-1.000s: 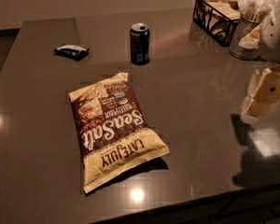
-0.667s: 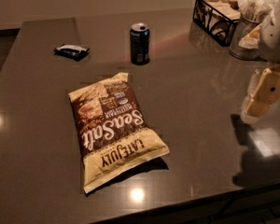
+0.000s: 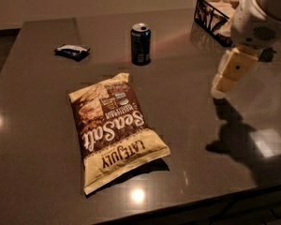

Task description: Move pepsi can near brown chip bag

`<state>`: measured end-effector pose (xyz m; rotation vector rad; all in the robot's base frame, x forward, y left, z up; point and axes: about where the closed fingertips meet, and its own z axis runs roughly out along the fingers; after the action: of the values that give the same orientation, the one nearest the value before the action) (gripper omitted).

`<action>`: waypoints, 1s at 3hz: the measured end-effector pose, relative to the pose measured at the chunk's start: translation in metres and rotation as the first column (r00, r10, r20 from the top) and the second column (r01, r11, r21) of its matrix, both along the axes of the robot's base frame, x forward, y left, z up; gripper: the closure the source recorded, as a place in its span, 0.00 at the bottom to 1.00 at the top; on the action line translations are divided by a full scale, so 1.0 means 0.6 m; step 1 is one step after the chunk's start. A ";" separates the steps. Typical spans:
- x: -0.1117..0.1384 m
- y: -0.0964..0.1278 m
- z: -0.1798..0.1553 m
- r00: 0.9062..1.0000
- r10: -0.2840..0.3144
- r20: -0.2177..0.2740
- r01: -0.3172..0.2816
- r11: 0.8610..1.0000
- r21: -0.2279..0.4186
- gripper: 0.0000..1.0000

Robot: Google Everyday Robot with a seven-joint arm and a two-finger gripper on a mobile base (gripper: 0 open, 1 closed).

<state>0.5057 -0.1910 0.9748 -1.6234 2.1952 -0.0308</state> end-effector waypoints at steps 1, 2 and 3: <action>0.084 0.031 -0.001 0.999 -0.032 0.030 0.029 0.997 0.072 0.00; 0.170 0.067 -0.008 0.996 -0.076 0.056 0.066 0.985 0.157 0.00; 0.254 0.105 -0.030 0.992 -0.118 0.049 0.103 0.966 0.236 0.00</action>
Offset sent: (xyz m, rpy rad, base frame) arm 0.1735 0.0653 -0.0095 0.2721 -0.1059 -0.1362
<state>0.6578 -0.1277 0.9567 -1.3539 2.1494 0.1378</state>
